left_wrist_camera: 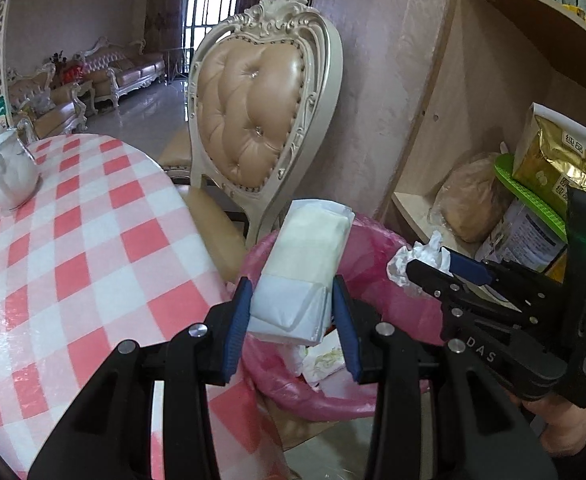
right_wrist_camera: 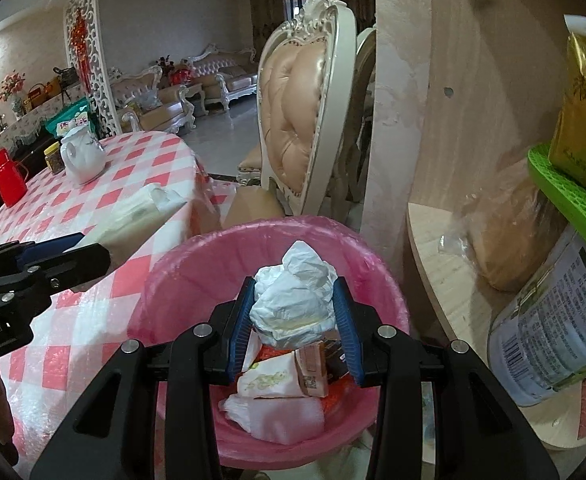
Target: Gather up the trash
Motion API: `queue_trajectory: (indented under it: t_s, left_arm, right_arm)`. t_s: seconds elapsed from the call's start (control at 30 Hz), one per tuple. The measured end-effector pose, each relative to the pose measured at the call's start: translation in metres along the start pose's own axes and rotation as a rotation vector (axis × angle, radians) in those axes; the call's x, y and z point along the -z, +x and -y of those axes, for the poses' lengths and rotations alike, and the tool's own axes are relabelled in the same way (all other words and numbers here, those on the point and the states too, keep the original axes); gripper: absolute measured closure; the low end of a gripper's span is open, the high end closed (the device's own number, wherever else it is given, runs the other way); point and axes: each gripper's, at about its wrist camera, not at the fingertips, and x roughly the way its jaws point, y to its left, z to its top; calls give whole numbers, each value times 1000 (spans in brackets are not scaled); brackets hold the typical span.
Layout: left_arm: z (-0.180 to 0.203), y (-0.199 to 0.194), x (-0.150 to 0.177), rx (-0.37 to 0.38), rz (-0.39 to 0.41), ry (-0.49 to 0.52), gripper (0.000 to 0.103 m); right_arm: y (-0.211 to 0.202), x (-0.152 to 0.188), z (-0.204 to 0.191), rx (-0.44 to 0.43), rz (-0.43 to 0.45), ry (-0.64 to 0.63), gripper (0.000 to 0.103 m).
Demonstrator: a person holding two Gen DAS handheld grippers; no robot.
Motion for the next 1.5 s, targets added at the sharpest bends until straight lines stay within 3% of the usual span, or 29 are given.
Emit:
queue_trajectory:
  t_s: [0.7,0.77,0.83,0.93,1.13,1.5]
  left_arm:
    - [7,32,0,18,-53,-17,62]
    - [7,33,0,24,-57,-22,61]
    - [6,34,1,22,-58,-27,53]
    - [5,34,3,24,-61,-31,52]
    - [-1,27,11,30,-59,-62,51]
    - [-3,5,36,56,-59,-74,35]
  right_arm:
    - [20,2,9,11,-32,9,63]
    - [20,3,9,14,-32,11,59]
    - [21,3,9,17,-33,11,54]
    - [19,5,9,21,-31,8,47]
    - [11,9,10,22,-26,7,42]
    - [-14,22,10,38,8,0,26]
